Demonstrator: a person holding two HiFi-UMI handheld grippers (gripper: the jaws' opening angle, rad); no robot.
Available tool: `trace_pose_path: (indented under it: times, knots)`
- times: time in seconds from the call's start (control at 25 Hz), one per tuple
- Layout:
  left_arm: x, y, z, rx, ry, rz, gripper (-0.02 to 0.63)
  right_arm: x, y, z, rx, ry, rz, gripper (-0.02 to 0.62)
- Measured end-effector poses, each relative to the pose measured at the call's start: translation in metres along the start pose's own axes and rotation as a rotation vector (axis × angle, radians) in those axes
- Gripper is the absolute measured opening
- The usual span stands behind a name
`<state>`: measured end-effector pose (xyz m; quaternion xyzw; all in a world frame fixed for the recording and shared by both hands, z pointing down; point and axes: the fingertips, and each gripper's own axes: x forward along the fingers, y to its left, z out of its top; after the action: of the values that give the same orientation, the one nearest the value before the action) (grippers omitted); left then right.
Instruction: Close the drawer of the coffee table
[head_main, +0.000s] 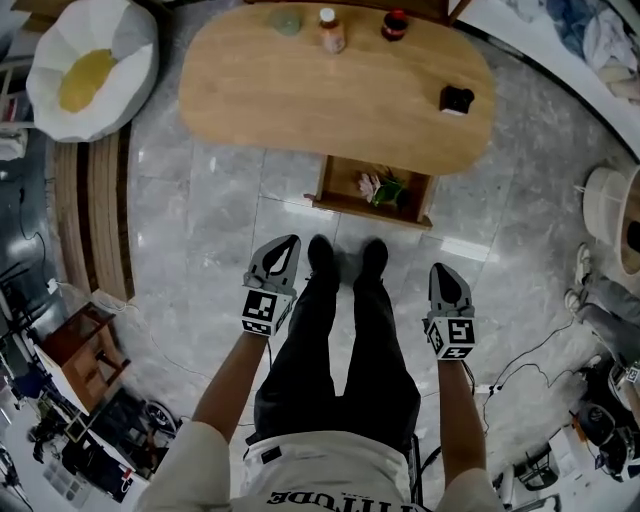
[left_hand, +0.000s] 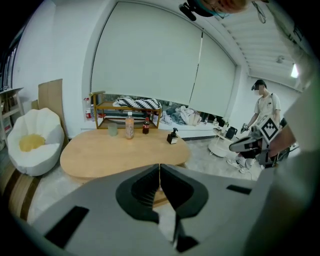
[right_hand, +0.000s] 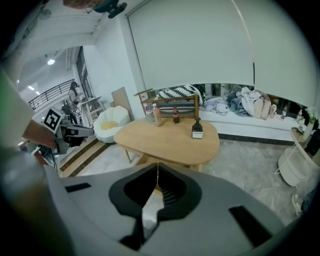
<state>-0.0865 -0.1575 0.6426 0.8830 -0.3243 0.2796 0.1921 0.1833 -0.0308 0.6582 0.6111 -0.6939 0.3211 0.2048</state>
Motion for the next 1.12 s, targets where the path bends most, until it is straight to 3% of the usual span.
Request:
trace_pose_path:
  times: [0.48,0.8,1.12]
  knots:
    - [0.064,0.005,-0.082,0.001,0.027,-0.002,0.021,0.067,-0.021,-0.077,0.04,0.039,-0.002,0.021]
    - [0.107,-0.002,-0.137,0.015,0.055,-0.047,0.021,0.104,-0.032,-0.134,0.078,0.068,0.002,0.021]
    - [0.147,0.005,-0.193,-0.035,0.063,-0.037,0.023,0.149,-0.041,-0.184,0.066,0.096,-0.002,0.023]
